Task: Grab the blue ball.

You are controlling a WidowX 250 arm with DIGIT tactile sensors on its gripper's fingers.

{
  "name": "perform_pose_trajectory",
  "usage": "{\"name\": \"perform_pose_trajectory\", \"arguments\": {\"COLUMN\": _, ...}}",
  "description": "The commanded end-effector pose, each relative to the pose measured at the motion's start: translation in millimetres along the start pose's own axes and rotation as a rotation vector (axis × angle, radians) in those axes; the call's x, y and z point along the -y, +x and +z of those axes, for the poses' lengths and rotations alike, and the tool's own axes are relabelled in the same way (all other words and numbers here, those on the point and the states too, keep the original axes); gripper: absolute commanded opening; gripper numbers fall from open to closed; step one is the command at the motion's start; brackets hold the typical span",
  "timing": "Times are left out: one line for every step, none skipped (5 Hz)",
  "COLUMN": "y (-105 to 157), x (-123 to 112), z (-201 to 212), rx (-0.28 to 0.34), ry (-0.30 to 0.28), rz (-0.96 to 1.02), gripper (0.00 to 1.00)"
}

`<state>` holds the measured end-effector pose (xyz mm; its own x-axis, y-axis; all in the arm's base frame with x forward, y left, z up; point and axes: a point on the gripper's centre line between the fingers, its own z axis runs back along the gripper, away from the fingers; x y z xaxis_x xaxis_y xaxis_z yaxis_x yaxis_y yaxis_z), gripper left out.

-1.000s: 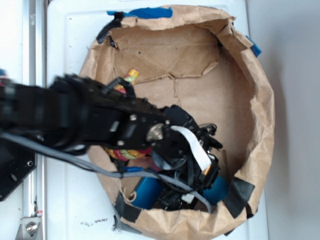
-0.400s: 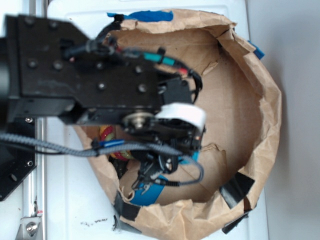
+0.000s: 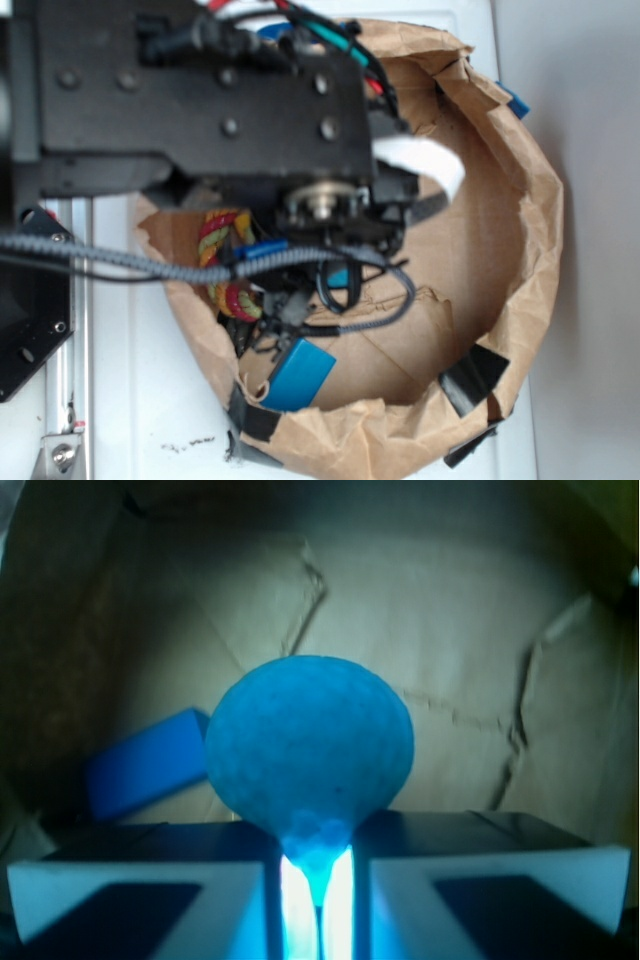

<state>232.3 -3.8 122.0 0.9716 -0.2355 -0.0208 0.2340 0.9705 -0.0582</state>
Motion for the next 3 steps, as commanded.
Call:
{"name": "perform_pose_trajectory", "arguments": {"y": 19, "x": -19, "z": 54, "rx": 0.211, "ry": 0.004, "rz": 0.088, "gripper": 0.00}}
{"name": "perform_pose_trajectory", "arguments": {"y": 36, "x": -28, "z": 60, "rx": 0.186, "ry": 0.011, "rz": 0.126, "gripper": 0.00}}
{"name": "perform_pose_trajectory", "arguments": {"y": 48, "x": -34, "z": 55, "rx": 0.172, "ry": 0.009, "rz": 0.135, "gripper": 0.00}}
